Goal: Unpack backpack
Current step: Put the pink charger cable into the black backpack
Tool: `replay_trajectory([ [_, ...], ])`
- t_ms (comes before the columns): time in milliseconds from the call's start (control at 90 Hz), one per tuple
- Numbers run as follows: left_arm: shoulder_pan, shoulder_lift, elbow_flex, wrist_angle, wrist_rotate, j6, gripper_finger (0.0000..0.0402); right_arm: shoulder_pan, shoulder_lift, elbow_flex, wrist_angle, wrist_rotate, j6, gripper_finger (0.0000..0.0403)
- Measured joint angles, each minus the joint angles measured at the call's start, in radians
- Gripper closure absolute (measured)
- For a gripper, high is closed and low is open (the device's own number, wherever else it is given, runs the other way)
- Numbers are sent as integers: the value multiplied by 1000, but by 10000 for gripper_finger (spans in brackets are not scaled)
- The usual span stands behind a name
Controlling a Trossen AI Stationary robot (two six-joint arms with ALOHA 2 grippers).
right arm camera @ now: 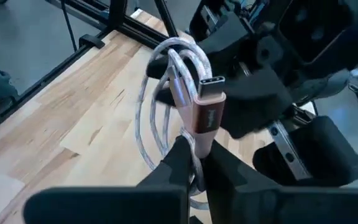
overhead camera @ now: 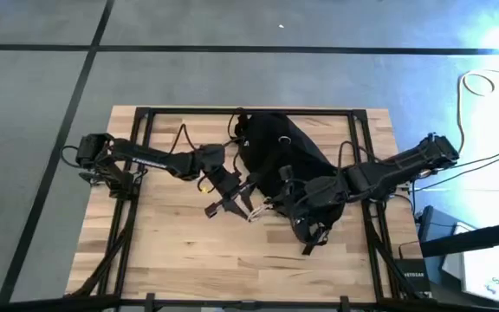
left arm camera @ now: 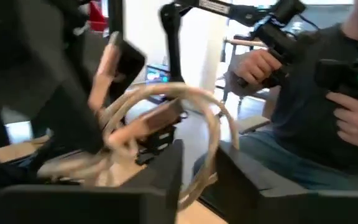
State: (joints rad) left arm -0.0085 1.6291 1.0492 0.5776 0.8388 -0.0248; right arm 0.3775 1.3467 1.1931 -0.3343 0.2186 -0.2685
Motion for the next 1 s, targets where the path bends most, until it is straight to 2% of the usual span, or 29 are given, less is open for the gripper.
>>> replay_trajectory([
  [167, -11, 0, 0, 10, -102, -1, 214, 1, -23, 0, -62, -11, 16, 401],
  [278, -4, -2, 0, 6, -149, 41, 129, 3, -51, 3, -189, 11, 73, 402],
  [378, 8, -16, 1, -43, -345, 111, 84, 2, -90, 24, -352, 89, 163, 402],
  [467, -1, 2, 2, -106, -615, 252, 75, 2, -142, 56, -465, 128, 244, 402],
  [533, -14, 45, 2, -110, -736, 331, 77, 2, -176, 86, -552, 130, 324, 402],
  [600, -24, 109, 10, -81, -746, 379, 81, 3, -204, 108, -670, 136, 412, 402],
  [689, -36, 197, 59, -62, -784, 423, 85, 3, -223, 131, -805, 196, 528, 402],
  [822, -49, 306, 168, -94, -878, 510, 86, 2, -227, 134, -875, 206, 616, 402],
  [1000, -27, 360, 401, -432, -910, 470, 86, 3, -220, 134, -871, 139, 624, 402],
])
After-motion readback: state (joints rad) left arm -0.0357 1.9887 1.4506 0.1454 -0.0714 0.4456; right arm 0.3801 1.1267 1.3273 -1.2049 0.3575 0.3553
